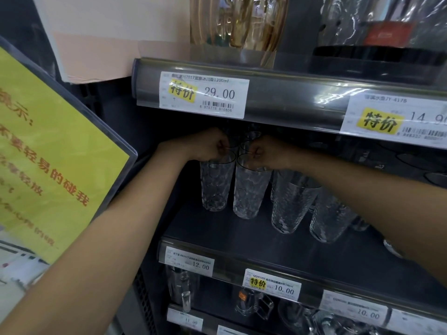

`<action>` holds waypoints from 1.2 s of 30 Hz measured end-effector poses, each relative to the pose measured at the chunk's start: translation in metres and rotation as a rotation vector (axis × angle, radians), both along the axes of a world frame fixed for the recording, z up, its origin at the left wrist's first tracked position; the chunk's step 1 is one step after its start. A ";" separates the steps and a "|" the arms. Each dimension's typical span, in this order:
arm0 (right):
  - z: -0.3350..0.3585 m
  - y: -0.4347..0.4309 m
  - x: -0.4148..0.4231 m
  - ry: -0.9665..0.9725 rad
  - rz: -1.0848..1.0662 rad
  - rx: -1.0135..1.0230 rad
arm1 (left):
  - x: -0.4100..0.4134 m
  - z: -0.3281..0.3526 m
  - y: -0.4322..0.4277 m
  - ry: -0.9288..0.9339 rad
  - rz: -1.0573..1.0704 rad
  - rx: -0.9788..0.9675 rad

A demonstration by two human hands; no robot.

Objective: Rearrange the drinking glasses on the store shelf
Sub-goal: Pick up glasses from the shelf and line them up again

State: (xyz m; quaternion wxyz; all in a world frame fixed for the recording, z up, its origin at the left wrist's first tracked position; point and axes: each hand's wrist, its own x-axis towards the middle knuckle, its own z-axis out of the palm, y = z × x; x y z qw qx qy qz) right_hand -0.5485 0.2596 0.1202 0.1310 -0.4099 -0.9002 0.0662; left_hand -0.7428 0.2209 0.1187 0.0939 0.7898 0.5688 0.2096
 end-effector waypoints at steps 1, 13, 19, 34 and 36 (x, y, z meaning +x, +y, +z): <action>-0.001 0.001 0.001 0.008 0.000 -0.005 | 0.000 0.000 0.000 0.004 -0.002 -0.001; 0.001 -0.005 0.005 0.031 -0.023 -0.056 | 0.000 0.001 0.002 0.093 0.002 -0.026; 0.000 -0.005 0.004 0.023 -0.036 -0.034 | 0.004 0.003 0.001 0.163 0.031 0.010; 0.002 -0.006 0.002 0.031 -0.037 -0.070 | 0.006 0.005 -0.006 0.141 0.047 -0.001; 0.002 -0.008 0.001 0.020 -0.046 -0.068 | 0.006 0.005 -0.007 0.138 0.050 -0.002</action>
